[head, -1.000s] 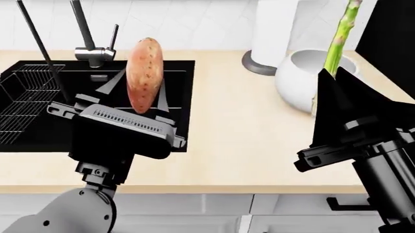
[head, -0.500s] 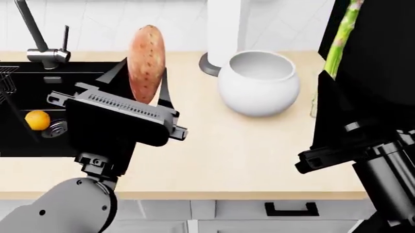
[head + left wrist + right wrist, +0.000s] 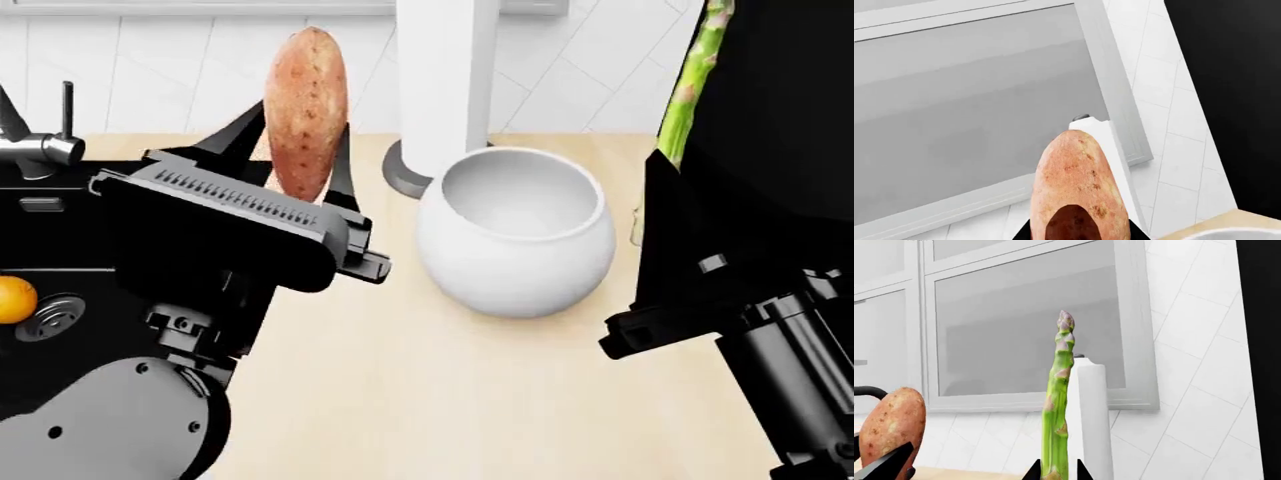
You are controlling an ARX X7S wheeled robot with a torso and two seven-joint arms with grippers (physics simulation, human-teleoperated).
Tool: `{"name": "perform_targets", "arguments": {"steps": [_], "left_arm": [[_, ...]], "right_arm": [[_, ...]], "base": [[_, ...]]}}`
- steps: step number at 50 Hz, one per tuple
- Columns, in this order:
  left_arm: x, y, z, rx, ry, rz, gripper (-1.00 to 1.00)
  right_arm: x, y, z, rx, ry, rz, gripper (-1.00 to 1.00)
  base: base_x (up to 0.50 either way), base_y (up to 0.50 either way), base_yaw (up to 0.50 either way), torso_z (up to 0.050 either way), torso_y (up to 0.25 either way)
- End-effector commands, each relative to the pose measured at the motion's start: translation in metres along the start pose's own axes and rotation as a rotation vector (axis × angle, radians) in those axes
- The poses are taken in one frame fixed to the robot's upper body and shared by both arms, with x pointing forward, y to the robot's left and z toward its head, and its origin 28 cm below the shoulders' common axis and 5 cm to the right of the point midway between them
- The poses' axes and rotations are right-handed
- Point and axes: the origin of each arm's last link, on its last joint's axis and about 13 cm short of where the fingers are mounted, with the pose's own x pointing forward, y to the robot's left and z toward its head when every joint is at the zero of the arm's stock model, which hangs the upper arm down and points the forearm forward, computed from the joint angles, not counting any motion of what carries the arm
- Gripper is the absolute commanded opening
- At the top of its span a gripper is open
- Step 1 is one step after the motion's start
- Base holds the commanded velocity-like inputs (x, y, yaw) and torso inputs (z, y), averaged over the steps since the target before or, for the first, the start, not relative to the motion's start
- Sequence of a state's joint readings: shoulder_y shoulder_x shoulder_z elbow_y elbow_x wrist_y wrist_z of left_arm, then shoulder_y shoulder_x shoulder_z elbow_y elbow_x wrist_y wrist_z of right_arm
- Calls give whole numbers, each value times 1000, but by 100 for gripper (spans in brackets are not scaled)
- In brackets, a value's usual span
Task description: Pick the sweet potatos and asparaguss from the sink and place them in one bowl. Place the orange in the other bowl. Then turn off the sink faucet.
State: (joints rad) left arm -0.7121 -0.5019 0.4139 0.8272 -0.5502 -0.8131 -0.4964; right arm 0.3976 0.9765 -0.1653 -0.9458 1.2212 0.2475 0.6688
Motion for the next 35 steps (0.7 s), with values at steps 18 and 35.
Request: {"name": "perform_targets", "arguments": {"steps": [18,35], "left_arm": [[87,-34,22,-193,82,-341,-100],[120,-56,28,-381,138,-475,-100]], "right_arm": [[-6,-3,6,11,-33,-16,-100],[-13,-6,7,13,-41,-35,-100]], "base": [[0,0,0,0,0],[0,0,0,0,1]]}}
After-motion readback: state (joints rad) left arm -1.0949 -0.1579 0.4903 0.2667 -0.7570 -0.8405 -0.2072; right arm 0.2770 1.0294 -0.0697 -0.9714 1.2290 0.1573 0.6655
